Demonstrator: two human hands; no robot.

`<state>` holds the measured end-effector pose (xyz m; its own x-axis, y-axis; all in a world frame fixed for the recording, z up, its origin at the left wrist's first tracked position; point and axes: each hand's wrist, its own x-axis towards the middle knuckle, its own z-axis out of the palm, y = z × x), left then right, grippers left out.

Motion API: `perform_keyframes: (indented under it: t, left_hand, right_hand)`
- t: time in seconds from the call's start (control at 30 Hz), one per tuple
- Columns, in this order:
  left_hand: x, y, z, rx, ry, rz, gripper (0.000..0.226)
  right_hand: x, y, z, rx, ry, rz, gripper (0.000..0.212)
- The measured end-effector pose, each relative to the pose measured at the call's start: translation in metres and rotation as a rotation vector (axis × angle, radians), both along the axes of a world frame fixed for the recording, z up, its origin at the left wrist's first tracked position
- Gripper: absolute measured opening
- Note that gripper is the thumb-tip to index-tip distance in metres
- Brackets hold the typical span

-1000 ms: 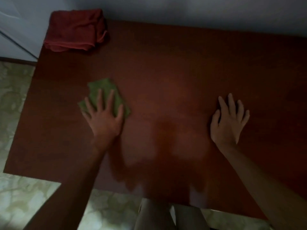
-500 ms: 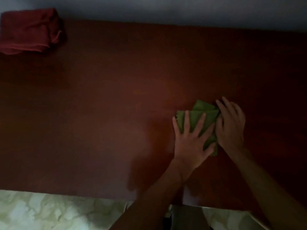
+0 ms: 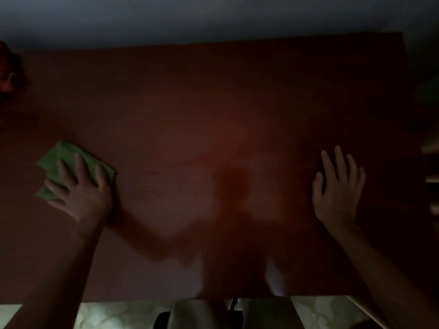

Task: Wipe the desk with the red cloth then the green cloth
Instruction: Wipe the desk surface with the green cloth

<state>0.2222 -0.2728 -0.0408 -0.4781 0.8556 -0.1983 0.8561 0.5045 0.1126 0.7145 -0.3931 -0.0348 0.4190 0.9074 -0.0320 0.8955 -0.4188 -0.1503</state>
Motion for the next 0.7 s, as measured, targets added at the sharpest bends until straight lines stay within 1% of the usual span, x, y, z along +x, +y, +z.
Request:
perform_keyframes:
  t: [0.07, 0.2, 0.3, 0.37, 0.4, 0.47, 0.53, 0.6, 0.7]
  left_hand:
    - [0.053, -0.013, -0.003, 0.019, -0.010, -0.114, 0.066]
    - [0.194, -0.054, -0.001, 0.075, 0.010, -0.536, 0.064]
    - [0.301, -0.093, 0.004, 0.099, -0.059, -0.840, 0.066]
    - [0.350, -0.115, 0.007, 0.082, -0.122, -1.013, 0.064]
    - [0.363, -0.121, 0.007, 0.084, -0.142, -1.062, 0.061]
    - [0.368, -0.121, 0.005, 0.093, -0.156, -1.108, 0.058]
    - [0.347, -0.109, 0.003, 0.104, -0.142, -1.111, 0.061]
    - [0.311, -0.088, 0.001, 0.097, -0.097, -1.036, 0.065]
    - [0.247, -0.052, -0.001, 0.079, 0.002, -0.831, 0.066]
  right_hand:
    - [0.002, -0.001, -0.002, 0.013, -0.002, 0.005, 0.052]
    - [0.003, -0.001, -0.003, 0.039, -0.015, 0.010, 0.050]
    - [0.003, 0.000, -0.004, 0.061, 0.006, 0.013, 0.049]
    - [0.004, -0.001, -0.004, 0.065, 0.039, 0.012, 0.051]
    - [0.005, -0.003, -0.003, 0.072, 0.064, 0.015, 0.052]
    - [0.006, -0.005, -0.003, 0.093, 0.109, 0.024, 0.053]
    - [0.007, -0.005, -0.003, 0.106, 0.119, 0.027, 0.054]
    - [0.009, -0.003, -0.001, 0.120, 0.145, 0.032, 0.051]
    - [0.022, -0.007, 0.002, 0.127, 0.231, 0.110, 0.047]
